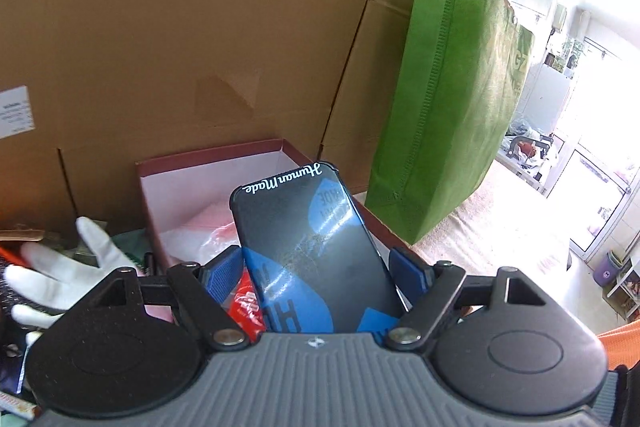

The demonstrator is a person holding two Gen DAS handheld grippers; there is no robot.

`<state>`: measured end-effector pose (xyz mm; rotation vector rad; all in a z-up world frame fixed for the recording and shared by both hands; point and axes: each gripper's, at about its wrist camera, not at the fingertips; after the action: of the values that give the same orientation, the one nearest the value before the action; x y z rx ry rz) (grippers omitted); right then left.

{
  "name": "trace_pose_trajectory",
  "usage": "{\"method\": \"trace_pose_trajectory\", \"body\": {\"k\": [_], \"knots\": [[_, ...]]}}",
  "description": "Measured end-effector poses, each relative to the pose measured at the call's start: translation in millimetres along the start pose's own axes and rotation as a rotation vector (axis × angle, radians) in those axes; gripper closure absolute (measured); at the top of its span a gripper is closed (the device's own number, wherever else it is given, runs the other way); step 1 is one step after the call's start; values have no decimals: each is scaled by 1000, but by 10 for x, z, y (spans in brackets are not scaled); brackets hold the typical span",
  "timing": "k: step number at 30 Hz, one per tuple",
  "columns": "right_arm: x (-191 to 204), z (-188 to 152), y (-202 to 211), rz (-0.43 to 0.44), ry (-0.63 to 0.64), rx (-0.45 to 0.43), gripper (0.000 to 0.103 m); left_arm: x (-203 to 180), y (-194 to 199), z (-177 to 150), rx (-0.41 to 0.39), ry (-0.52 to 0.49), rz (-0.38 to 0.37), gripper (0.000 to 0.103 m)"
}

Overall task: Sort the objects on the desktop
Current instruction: 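Lift the phone case and carry it over the maroon shoebox, then lower the phone case into the shoebox with the left tool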

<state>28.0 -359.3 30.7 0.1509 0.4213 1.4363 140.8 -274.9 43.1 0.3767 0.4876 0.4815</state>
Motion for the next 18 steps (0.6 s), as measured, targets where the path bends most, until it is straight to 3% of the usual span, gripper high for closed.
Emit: {"method": "trace_pose_trajectory", "body": {"k": [4,8,18], "knots": [[-128,-102,-210,-13,-37,43,43,90,-137,-24,-32,26,-21,18],[-138,-182,-319,-104,-38,72,15,151,-148,-44,-47,48,-20,4],[-131,-260,-242,-84,-88,92,9,264,72,-110,-112,99,53,2]]}}
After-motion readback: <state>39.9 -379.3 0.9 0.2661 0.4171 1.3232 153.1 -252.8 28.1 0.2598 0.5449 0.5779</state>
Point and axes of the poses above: each gripper's, at about its wrist camera, not at the fingertips, and y roughly against the way its jaws point, x to its left, z to its top, and after that the axes turned 12 degrees about -z, right-handed
